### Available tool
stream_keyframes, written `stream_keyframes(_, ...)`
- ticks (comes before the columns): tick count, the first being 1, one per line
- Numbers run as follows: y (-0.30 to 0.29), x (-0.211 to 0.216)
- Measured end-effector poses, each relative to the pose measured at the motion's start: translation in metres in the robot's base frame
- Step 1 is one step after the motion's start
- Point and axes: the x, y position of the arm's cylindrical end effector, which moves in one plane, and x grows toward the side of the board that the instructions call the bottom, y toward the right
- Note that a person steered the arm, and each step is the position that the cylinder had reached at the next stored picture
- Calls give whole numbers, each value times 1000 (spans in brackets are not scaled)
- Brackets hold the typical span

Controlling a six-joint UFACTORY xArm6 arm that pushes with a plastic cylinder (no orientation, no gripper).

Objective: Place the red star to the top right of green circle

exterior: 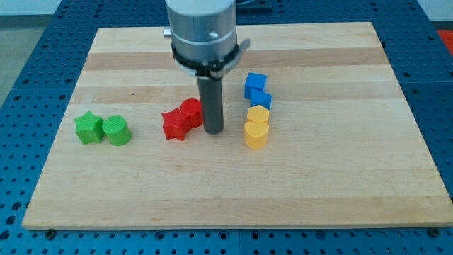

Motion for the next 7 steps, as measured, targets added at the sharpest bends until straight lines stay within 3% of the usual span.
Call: stream_keyframes(7,-85,11)
